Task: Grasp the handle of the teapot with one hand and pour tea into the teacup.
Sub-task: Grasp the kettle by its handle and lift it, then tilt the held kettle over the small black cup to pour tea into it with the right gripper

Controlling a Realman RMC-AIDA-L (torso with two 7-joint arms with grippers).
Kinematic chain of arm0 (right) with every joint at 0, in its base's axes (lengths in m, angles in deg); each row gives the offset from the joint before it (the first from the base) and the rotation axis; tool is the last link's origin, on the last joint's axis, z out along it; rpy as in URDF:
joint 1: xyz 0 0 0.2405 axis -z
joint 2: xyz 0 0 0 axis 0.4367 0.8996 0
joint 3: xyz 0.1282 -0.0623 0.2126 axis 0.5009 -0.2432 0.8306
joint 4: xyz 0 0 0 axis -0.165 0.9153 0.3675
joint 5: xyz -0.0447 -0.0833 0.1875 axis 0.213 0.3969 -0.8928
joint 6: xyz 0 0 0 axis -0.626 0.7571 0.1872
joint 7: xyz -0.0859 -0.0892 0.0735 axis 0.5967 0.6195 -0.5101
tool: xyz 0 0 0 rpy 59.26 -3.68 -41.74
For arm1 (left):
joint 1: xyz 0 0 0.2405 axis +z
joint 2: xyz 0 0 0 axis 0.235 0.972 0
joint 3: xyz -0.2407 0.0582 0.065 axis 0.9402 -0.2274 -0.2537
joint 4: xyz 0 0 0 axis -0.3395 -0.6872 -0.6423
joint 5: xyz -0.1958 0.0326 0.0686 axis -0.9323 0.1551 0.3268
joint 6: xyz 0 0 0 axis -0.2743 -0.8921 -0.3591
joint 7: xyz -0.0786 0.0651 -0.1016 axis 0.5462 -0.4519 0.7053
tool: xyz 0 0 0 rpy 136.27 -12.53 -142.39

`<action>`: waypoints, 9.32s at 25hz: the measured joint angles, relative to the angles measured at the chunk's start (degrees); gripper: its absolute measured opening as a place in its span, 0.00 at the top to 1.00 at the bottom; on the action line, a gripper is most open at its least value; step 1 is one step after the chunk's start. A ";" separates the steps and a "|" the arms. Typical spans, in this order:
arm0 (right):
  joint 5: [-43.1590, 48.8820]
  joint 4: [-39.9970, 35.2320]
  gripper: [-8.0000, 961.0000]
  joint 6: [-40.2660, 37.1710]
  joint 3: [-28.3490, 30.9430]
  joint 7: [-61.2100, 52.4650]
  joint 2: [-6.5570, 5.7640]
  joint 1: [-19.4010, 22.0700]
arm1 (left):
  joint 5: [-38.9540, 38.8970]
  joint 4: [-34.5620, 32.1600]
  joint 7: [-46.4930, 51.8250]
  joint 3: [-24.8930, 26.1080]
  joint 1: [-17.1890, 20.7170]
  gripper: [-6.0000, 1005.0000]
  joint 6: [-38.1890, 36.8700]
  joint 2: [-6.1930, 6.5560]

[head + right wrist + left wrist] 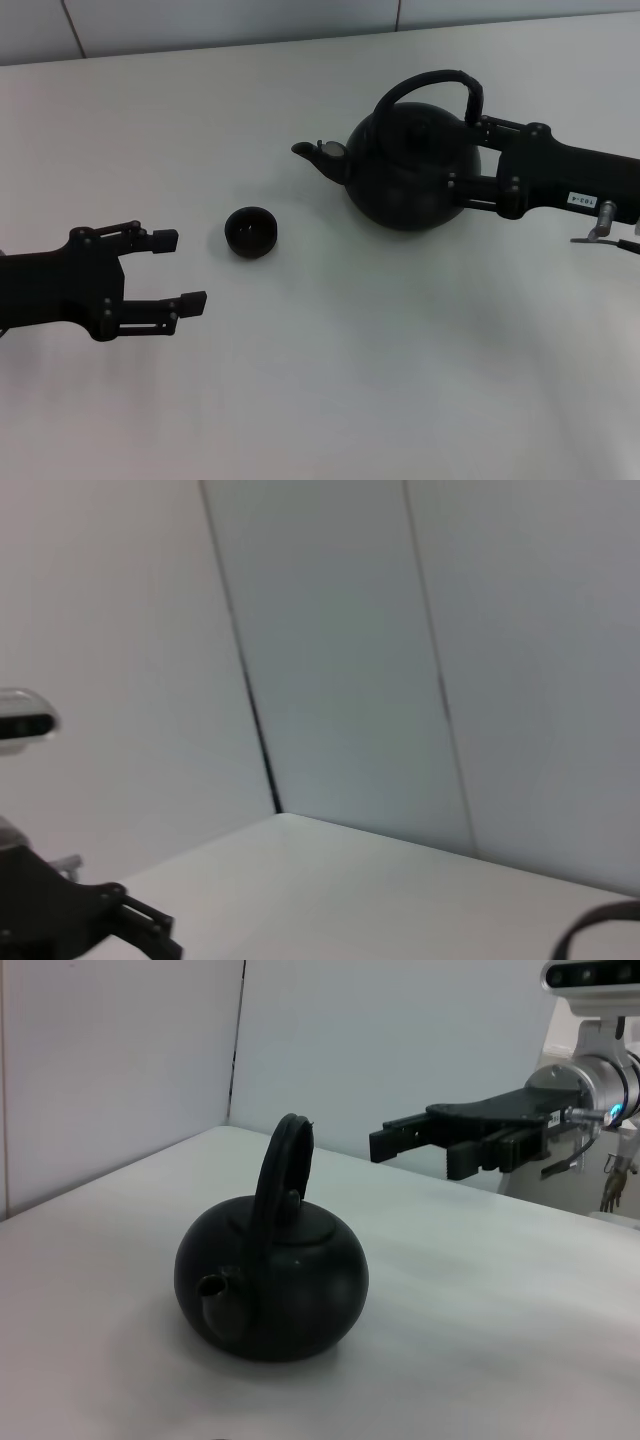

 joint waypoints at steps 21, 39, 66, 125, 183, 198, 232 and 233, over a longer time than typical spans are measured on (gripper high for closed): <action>-3.80 3.19 0.21 11.44 0.47 4.97 0.35 3.86 | 1.78 -0.40 0.13 0.09 -0.74 0.14 1.47 -0.13; -7.85 9.02 0.21 16.56 3.24 7.26 0.12 0.91 | 1.79 -0.37 0.02 0.09 -0.85 0.14 2.19 -0.73; -8.46 14.21 0.21 26.49 3.24 9.64 0.06 -6.53 | 1.79 -0.49 -0.05 0.09 -1.11 0.14 4.24 -0.84; -12.86 16.88 0.87 26.52 2.45 21.79 -0.05 -12.05 | 1.78 -0.50 -0.36 0.09 -1.16 0.14 5.59 -1.37; -10.71 9.00 0.87 34.01 -14.61 24.69 -0.21 -20.80 | 1.78 -0.50 -1.44 0.10 -1.19 0.14 5.69 -1.16; -6.35 4.88 0.88 35.83 -17.14 24.66 -0.07 -20.25 | 1.78 -0.83 -1.93 0.09 -1.14 0.14 5.69 -1.44; -2.06 0.73 0.89 36.01 -17.68 26.35 -0.03 -20.04 | 1.78 -0.82 -1.97 0.09 -1.59 0.14 7.37 -1.73; -1.78 0.44 0.89 36.01 -17.68 26.54 -0.03 -20.00 | 1.78 -0.82 -1.97 0.09 -1.59 0.14 7.37 -1.73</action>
